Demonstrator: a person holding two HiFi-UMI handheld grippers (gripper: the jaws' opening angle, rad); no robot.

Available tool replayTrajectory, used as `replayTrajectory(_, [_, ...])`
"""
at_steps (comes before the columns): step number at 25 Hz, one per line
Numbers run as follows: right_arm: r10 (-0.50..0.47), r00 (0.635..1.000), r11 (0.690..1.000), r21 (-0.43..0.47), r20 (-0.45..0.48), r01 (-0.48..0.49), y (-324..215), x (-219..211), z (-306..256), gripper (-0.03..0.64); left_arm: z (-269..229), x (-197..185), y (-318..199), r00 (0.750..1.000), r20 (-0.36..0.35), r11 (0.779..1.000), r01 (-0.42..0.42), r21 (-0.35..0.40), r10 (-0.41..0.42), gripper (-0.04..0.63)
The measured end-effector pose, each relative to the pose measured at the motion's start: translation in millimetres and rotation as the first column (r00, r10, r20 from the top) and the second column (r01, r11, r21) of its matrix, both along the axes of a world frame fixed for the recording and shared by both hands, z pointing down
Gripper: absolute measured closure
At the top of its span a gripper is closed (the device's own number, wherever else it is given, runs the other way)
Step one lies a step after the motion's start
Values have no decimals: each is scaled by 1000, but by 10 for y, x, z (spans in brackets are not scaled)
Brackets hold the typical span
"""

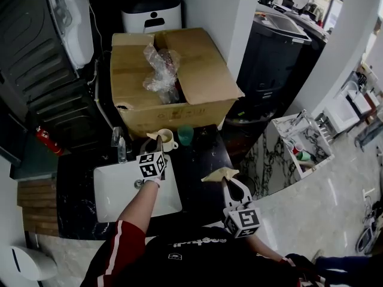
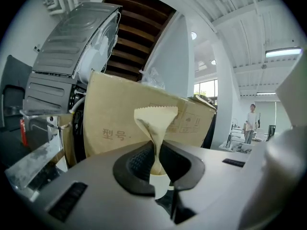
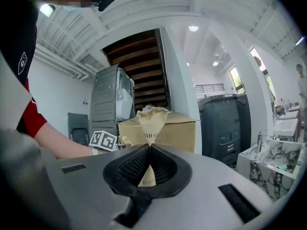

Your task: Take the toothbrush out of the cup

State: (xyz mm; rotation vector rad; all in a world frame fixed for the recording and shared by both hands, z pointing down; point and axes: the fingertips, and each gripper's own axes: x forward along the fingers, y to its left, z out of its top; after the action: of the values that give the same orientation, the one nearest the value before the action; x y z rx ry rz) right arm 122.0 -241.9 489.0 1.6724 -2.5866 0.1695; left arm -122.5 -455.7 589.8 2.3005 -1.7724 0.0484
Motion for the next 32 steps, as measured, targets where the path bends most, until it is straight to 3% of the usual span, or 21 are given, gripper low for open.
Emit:
replayTrajectory(7, [-14,1000,1000,-5,1,14,-16,-92,11,580,-634,-78,99,999,31,993,-44,113,41,557])
replayTrajectory(11, [-17,1000,1000,-7,0,17,-26,-123,-4,580,-916,-149,217,998,15,987,-60,150,58,558])
replayTrajectory(19, [-25,1000,999,-20,-4,25,-1,-158,22,580,-1003,-227,382,998,26,985,-61,162,57,558])
replayTrajectory(32, [-33,999,999,-18,-9,33,-1,-163,15,580,-1166,-337,1097,998,26,974,-56,219,52,558])
